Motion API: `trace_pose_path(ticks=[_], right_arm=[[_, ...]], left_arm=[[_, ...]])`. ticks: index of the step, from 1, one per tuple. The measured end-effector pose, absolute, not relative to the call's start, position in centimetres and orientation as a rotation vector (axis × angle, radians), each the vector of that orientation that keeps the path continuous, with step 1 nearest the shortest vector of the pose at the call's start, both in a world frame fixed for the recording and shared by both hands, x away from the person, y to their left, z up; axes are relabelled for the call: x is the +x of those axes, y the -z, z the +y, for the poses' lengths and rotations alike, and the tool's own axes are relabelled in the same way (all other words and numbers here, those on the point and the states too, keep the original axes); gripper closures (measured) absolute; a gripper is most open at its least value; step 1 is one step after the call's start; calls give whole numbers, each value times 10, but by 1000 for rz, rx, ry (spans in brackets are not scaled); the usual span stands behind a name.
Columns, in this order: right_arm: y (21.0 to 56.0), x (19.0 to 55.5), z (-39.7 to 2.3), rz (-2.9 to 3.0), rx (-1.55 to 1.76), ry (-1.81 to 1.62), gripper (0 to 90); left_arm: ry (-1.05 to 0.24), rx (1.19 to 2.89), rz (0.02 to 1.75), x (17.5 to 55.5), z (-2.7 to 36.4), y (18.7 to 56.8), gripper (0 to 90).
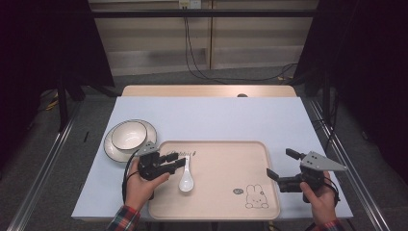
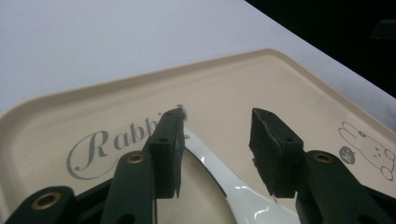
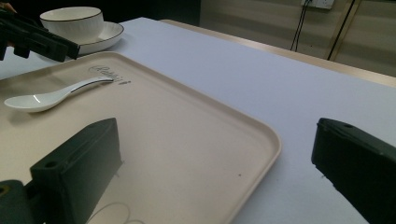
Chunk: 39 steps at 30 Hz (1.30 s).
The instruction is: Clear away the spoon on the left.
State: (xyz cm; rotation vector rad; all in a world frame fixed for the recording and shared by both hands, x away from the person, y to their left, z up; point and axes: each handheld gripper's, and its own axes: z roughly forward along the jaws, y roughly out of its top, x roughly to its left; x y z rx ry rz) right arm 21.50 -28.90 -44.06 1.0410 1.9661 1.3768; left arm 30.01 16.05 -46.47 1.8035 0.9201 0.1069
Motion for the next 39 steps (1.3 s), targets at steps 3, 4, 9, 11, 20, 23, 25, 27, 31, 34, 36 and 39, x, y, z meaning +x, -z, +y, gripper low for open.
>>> trace_pose_path(ticks=[3, 4, 9, 11, 20, 23, 25, 27, 31, 34, 36, 39], right_arm=[[440, 215, -289, 1964, 1044, -1379, 8], [440, 215, -289, 1965, 1045, -1379, 8], [441, 215, -290, 1962, 1039, -1377, 8], [440, 215, -290, 1962, 1036, -1376, 8], [440, 215, -292, 1960, 1038, -1374, 8], [440, 214, -292, 1962, 1038, -1376, 8], [439, 214, -293, 1960, 1041, -1378, 8], [439, 214, -293, 1960, 1037, -1377, 8], [439, 214, -293, 1956, 1032, -1377, 8], [439, 214, -293, 1952, 1032, -1380, 8], [438, 214, -294, 1949, 1037, -1381, 8], [438, 214, -294, 1948, 1033, -1378, 8]], left_arm=[[-122, 1793, 913, 300, 163, 461, 537], [-133, 1790, 912, 299, 164, 459, 532], [-162, 1776, 903, 297, 169, 452, 502], [-173, 1771, 898, 297, 171, 451, 495], [-215, 1762, 873, 294, 177, 443, 447], [-231, 1754, 878, 293, 179, 441, 404], [-239, 1757, 871, 293, 181, 440, 392], [-244, 1749, 871, 292, 182, 438, 376], [-257, 1742, 865, 292, 184, 435, 336], [-246, 1718, 866, 292, 185, 433, 292], [-252, 1717, 864, 291, 186, 431, 266], [-268, 1713, 837, 291, 188, 428, 238]])
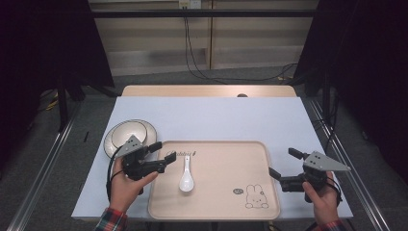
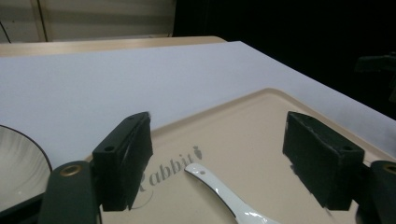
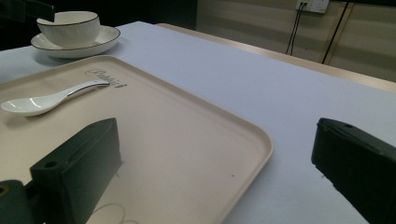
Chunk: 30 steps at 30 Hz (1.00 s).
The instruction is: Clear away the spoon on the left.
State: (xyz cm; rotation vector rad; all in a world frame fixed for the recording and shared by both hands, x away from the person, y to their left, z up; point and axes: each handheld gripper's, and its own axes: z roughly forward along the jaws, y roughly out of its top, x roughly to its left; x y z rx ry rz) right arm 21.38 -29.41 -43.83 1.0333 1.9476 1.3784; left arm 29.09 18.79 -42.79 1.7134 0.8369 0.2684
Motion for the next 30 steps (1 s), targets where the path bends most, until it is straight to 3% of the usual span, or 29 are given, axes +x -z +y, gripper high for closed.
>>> trace_pose_path(ticks=[30], right_arm=[[438, 214, -296, 1957, 1032, -1381, 8]], left_arm=[[-278, 1672, 783, 292, 216, 418, 37]])
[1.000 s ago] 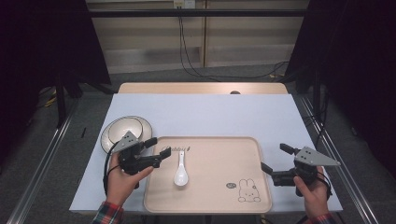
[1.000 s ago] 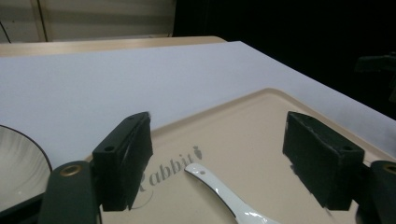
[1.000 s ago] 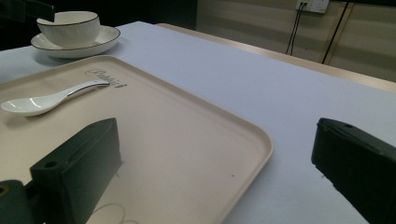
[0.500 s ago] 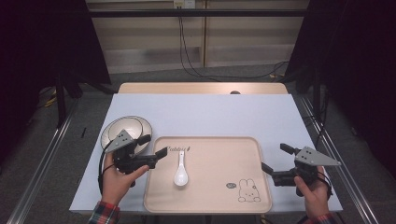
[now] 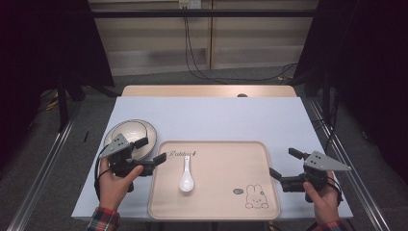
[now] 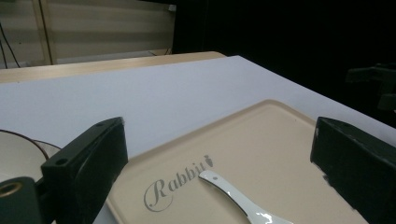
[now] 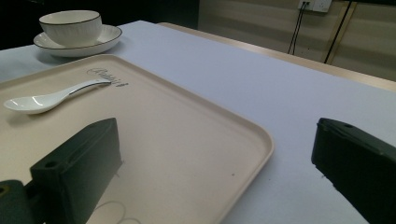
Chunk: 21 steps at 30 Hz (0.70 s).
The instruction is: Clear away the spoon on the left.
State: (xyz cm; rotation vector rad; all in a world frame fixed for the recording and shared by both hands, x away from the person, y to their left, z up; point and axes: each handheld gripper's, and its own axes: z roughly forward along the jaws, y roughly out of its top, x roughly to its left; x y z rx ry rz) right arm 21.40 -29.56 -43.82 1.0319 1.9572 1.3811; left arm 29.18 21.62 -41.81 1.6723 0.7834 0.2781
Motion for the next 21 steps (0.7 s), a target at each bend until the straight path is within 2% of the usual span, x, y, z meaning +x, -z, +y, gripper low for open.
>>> trace_pose_path(ticks=[21], right_arm=[[438, 214, -298, 1951, 1034, -1383, 9]], left_arm=[[-357, 1670, 777, 290, 244, 416, 19]])
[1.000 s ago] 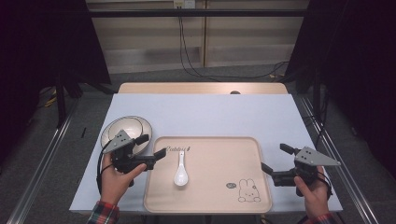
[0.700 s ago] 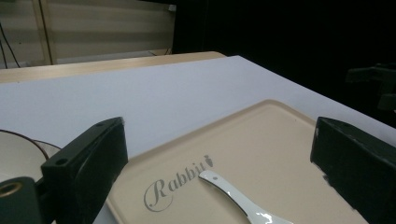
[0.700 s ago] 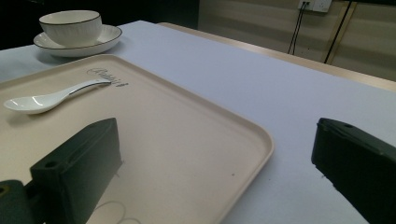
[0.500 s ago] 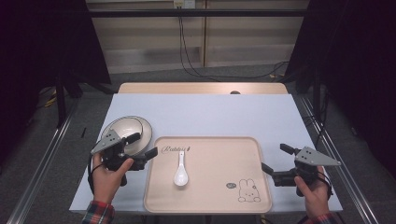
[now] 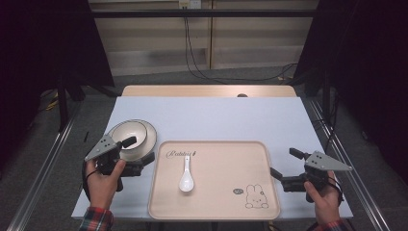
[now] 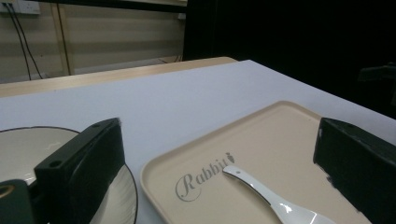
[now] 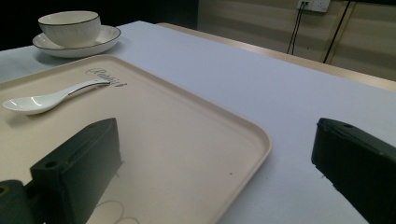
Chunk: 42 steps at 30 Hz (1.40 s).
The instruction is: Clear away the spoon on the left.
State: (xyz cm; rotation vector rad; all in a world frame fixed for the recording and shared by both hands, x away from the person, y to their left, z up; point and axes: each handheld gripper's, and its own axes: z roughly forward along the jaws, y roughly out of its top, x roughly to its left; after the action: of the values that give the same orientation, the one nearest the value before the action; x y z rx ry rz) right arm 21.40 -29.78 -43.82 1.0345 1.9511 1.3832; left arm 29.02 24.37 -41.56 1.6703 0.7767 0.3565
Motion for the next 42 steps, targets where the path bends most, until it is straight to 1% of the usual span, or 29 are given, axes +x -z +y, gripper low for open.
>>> trace_pose_path(ticks=[5, 18, 32, 36, 42], right_arm=[[438, 214, -299, 1951, 1034, -1382, 9], [437, 213, -301, 1946, 1036, -1379, 9], [437, 214, -303, 1943, 1043, -1378, 8], [437, 214, -304, 1941, 1046, -1377, 8], [437, 213, -305, 1943, 1056, -1372, 9]], left_arm=[[-384, 1684, 769, 289, 249, 416, 18], [-403, 1713, 753, 287, 260, 417, 17], [-377, 1729, 759, 286, 268, 419, 25], [-397, 1732, 773, 286, 271, 419, 26], [-390, 1722, 784, 286, 277, 421, 27]])
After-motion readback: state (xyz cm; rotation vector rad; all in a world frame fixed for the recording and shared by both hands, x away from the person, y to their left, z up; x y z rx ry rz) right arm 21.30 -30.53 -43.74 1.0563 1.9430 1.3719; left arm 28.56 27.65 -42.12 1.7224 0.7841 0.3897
